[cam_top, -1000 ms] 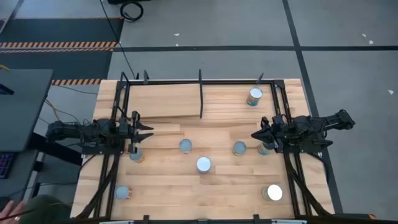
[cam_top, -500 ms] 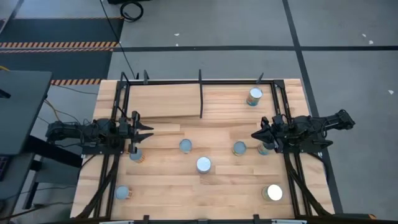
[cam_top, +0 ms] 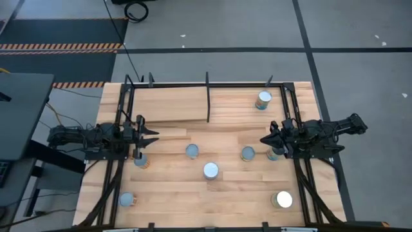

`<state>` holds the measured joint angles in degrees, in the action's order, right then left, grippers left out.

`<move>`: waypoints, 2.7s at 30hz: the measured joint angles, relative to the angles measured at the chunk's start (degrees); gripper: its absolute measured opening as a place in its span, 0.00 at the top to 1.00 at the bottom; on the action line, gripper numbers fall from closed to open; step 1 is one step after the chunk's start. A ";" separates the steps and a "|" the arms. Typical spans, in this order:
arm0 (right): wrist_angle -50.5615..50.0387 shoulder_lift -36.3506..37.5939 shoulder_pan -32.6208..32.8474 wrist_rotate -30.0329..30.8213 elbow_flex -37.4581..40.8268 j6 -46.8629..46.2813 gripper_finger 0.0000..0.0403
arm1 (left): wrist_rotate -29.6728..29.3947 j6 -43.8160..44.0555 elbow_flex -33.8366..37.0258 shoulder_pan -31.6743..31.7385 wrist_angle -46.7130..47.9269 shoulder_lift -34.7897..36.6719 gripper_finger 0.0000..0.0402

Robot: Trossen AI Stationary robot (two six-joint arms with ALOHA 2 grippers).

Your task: Pick and place cans onto a shelf

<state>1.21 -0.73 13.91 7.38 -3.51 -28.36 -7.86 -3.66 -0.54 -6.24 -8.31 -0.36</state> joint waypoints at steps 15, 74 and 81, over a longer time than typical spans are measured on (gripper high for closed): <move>0.02 0.00 0.02 0.00 0.00 0.00 0.93 | 0.00 0.00 0.00 0.01 0.02 0.01 0.74; 34.84 -59.63 6.24 11.05 -23.08 22.74 0.88 | 0.00 0.02 0.00 0.00 0.02 0.02 0.74; 10.02 -79.55 7.84 10.01 -43.28 21.81 0.61 | -0.02 0.00 0.00 0.00 0.00 0.00 0.74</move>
<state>11.23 -80.28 21.75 17.39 -46.79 -6.55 -7.88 -3.66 -0.54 -6.24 -8.32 -0.36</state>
